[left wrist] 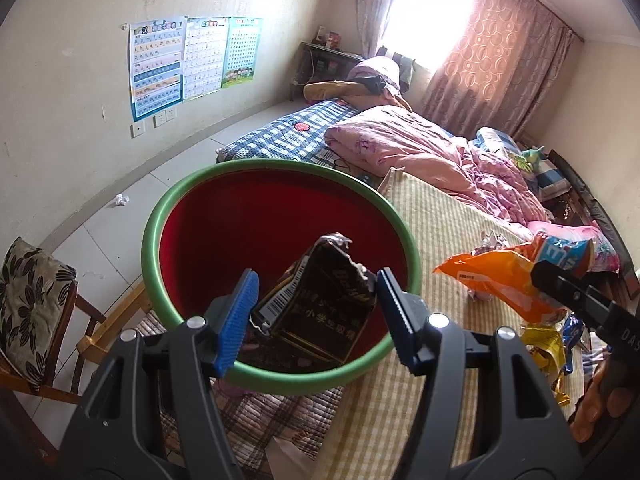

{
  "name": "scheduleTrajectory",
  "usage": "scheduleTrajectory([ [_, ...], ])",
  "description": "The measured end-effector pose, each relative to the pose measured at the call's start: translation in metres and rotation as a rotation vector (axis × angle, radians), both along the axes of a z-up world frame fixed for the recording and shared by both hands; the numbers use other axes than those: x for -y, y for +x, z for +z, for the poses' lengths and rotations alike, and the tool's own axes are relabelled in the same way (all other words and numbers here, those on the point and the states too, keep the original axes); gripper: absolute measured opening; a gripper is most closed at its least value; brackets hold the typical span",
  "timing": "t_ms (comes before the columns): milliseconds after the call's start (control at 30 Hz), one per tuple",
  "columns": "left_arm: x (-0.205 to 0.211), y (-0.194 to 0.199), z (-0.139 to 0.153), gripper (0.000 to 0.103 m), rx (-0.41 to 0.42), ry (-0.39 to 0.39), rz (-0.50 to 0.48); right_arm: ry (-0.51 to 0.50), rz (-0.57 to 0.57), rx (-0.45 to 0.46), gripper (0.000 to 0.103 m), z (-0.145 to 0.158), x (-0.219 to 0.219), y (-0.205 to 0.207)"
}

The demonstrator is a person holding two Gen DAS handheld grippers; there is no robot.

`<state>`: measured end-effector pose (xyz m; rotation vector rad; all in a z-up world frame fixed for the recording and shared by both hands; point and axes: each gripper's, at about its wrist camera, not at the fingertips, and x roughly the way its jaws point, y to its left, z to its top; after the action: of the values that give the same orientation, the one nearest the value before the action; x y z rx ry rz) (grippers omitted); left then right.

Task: Collect trash
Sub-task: 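Carry both bags over the red bucket and open both tools to drop them, then grasp the crumpled white paper with the left tool while the right tool grasps the yellow wrapper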

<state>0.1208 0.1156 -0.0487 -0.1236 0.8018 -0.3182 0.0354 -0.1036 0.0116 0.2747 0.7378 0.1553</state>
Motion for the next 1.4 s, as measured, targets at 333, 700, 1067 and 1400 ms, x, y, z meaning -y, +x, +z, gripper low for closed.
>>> scheduleTrajectory([
  [333,-0.008,0.015,-0.007,0.059,-0.018,-0.009,-0.019,-0.004,-0.005,-0.01,0.053,-0.002,-0.012,0.013],
  [700,-0.016,0.031,-0.014,0.059,-0.041,-0.008,-0.031,0.045,0.069,-0.017,0.053,-0.003,-0.031,0.037],
  [1067,-0.022,0.041,-0.015,0.078,-0.042,-0.029,-0.012,0.113,0.073,-0.013,0.076,0.0,-0.037,0.052],
  [1400,-0.009,0.025,-0.009,0.078,-0.025,-0.029,-0.026,0.101,0.003,-0.023,0.078,-0.003,-0.01,0.015],
])
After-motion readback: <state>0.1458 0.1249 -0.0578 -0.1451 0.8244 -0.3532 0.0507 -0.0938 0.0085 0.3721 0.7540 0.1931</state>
